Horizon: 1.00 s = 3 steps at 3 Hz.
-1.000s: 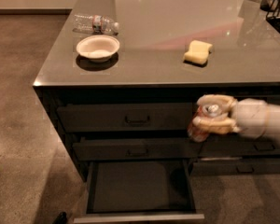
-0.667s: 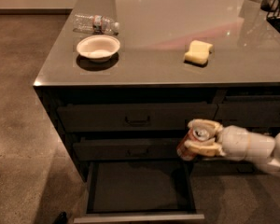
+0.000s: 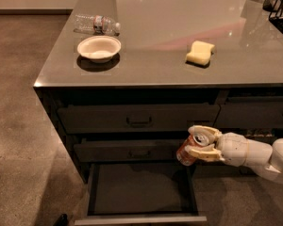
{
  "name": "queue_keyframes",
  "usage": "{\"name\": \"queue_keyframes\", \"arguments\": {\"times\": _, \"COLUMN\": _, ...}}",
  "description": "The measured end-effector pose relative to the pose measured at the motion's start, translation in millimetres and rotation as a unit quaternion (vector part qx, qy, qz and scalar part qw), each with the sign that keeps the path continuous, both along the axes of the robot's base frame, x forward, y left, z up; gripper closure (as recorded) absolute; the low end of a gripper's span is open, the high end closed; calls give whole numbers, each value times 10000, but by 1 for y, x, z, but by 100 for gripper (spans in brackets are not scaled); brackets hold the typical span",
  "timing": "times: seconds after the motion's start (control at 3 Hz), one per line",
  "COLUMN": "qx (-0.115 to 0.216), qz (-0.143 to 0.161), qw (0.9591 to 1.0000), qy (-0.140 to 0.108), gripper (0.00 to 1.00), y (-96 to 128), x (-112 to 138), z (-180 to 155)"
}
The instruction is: Place coke can into bottom drawer
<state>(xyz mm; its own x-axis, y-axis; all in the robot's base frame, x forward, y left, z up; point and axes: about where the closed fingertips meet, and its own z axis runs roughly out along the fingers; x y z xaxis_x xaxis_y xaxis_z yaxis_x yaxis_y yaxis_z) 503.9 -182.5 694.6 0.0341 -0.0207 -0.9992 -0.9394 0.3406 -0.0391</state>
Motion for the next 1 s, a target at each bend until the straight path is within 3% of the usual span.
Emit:
{"name": "queue_keyframes", "arguments": {"times": 0.33, "qx": -118, "qz": 15, "qw": 9998, "qy": 135, "gripper": 100, "y": 3, "x": 12, "z": -38}}
{"name": "queue_keyframes", "arguments": {"times": 0.67, "qx": -430, "qz": 57, "qw": 9991, "qy": 8, "gripper": 100, "y": 9, "x": 24, "z": -110}}
{"name": "queue_keyframes", "arguments": {"times": 1.0, "qx": -588, "qz": 242, "qw": 9968, "qy": -492, "gripper": 100, "y": 9, "x": 28, "z": -160}}
